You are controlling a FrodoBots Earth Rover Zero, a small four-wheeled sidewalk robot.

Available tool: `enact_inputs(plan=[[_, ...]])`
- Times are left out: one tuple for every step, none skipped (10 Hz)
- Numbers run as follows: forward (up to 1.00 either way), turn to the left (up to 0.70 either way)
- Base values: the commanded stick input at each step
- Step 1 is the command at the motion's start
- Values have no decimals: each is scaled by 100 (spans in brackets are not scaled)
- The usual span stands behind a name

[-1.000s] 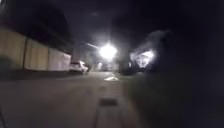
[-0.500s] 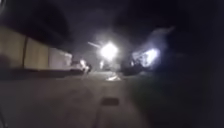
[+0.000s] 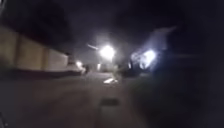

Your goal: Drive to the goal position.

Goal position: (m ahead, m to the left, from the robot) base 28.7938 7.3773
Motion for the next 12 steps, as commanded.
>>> enact_inputs(plan=[[70,0],[70,0],[70,0],[70,0],[70,0],[70,0],[70,0],[70,0],[70,0],[70,0],[70,0],[70,0]])
